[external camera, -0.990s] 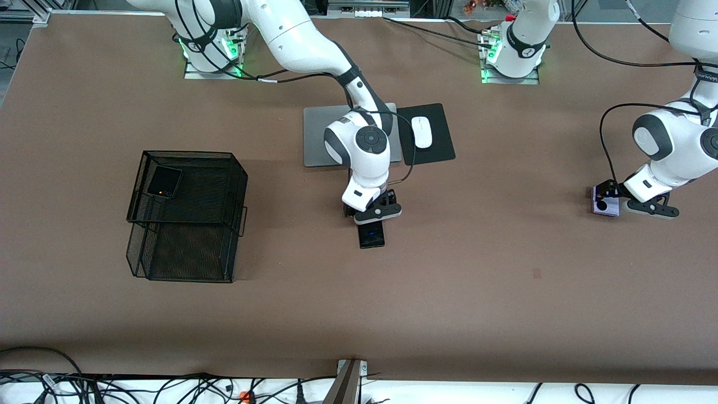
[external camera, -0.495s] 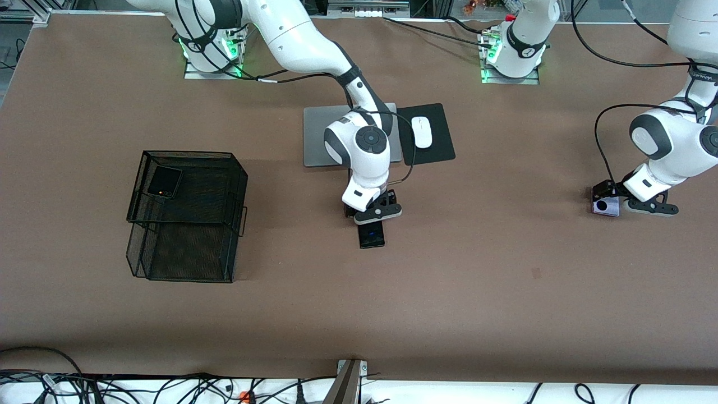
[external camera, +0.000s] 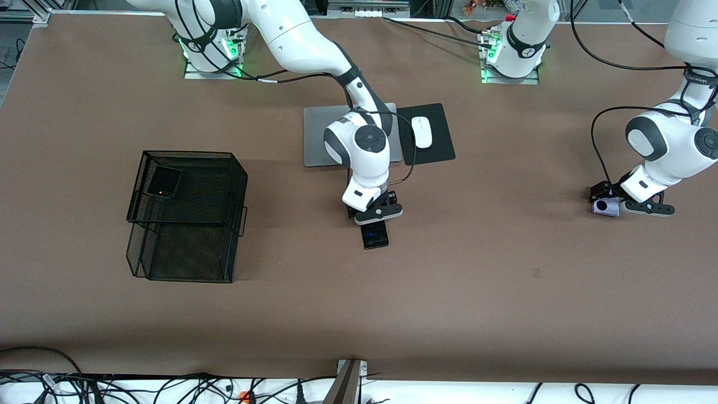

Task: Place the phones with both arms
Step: 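Grasp the slab phone with the right gripper while the left grasps the white phone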

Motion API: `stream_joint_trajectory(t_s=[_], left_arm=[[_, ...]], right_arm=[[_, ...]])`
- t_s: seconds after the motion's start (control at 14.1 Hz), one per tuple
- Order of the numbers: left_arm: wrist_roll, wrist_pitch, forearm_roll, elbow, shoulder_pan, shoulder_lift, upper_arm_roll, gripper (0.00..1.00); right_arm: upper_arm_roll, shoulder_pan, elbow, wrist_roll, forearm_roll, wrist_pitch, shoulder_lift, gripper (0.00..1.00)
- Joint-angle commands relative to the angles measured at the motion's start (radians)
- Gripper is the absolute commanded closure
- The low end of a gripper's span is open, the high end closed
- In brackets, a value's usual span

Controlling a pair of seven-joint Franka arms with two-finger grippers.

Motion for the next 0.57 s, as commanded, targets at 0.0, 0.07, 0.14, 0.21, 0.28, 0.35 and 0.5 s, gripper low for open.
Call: stream_joint_trajectory(t_s=[0.0, 0.07, 0.14, 0.21, 0.28, 0.35, 0.5], left_arm=[[0.008, 0.023, -0.031, -0.004, 0.007, 0.005, -0.012, 0.0], [0.008, 0.023, -0.031, -0.004, 0.007, 0.006, -0.012, 0.0], [0.008, 0.023, -0.031, -0.001, 0.007, 0.011, -0.012, 0.0], [0.008, 0.027, -0.031, -0.001, 0.007, 0.014, -0.012, 0.0], [0.008, 0.031, -0.031, -0.001, 0.007, 0.019, -0.012, 0.0], [0.008, 0.032, -0.032, 0.0, 0.007, 0.023, -0.012, 0.0], [0.008, 0.032, -0.051, 0.002, 0.006, 0.023, -0.012, 0.0]], right_arm=[[-0.059, -0.007, -0.011, -0.02, -0.011, -0.121, -0.07, 0.81], [-0.085, -0.01, -0.011, -0.035, -0.008, -0.184, -0.104, 0.81], [-0.11, -0.019, -0.011, -0.056, -0.005, -0.249, -0.144, 0.81], [-0.13, -0.032, -0.011, -0.076, -0.005, -0.312, -0.185, 0.81], [-0.15, -0.046, -0.017, -0.096, -0.005, -0.367, -0.225, 0.81], [-0.185, -0.049, -0.028, -0.124, -0.008, -0.413, -0.263, 0.81], [-0.265, -0.049, -0.072, -0.215, -0.009, -0.504, -0.331, 0.81]])
